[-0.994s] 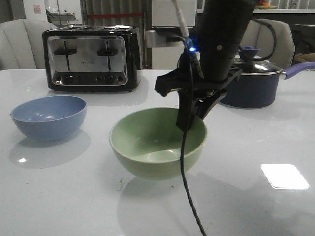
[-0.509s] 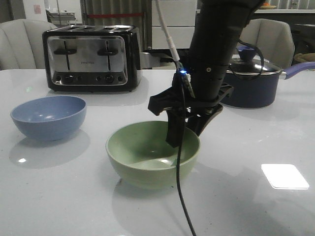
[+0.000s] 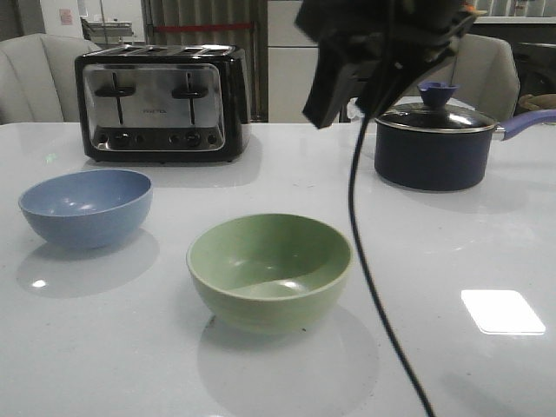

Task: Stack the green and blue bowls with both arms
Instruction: 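Open the right gripper and lift it away from the green bowl, then lower the left gripper onto the blue bowl rim and grasp it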

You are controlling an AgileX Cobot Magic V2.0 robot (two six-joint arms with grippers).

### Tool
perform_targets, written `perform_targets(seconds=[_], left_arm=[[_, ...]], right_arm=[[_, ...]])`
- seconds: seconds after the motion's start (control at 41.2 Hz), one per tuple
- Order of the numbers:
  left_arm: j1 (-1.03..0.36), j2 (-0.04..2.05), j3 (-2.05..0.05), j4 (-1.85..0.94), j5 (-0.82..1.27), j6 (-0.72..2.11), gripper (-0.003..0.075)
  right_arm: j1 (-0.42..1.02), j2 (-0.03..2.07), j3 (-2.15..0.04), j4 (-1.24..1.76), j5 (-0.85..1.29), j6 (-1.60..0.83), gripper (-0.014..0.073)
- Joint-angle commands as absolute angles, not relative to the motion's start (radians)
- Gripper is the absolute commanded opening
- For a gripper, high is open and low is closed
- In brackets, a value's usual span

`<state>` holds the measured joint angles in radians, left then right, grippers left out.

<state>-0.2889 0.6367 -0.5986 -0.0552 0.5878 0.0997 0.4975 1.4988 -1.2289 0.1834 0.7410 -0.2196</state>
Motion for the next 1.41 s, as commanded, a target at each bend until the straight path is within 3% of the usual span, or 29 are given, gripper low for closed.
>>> perform_targets(seconds=[0.0, 0.339, 0.63, 0.848, 1.188, 1.382], left_arm=[[-0.294, 0.642, -0.626, -0.066, 0.505, 0.098, 0.0581], [-0.294, 0.642, -0.626, -0.066, 0.505, 0.098, 0.0581], [-0.294, 0.685, -0.651, -0.053, 0.568, 0.098, 0.0581], [-0.264, 0.911, -0.798, -0.011, 0.725, 0.076, 0.0581], [-0.112, 1.323, -1.032, -0.013, 0.721, 0.044, 0.0581], [-0.091, 1.541, -1.142, -0.02, 0.652, 0.044, 0.0581]], right_arm=[[0.496, 1.331, -1.171, 0.191, 0.686, -0.235, 0.0498], [0.496, 0.944, -0.89, 0.191, 0.691, -0.235, 0.0498], [0.496, 0.757, -0.749, 0.191, 0.709, -0.235, 0.0498], [0.496, 0.734, -0.743, 0.191, 0.707, -0.235, 0.0498], [0.496, 0.734, -0.743, 0.191, 0.707, -0.235, 0.0498], [0.496, 0.734, -0.743, 0.191, 0.707, -0.235, 0.0498]])
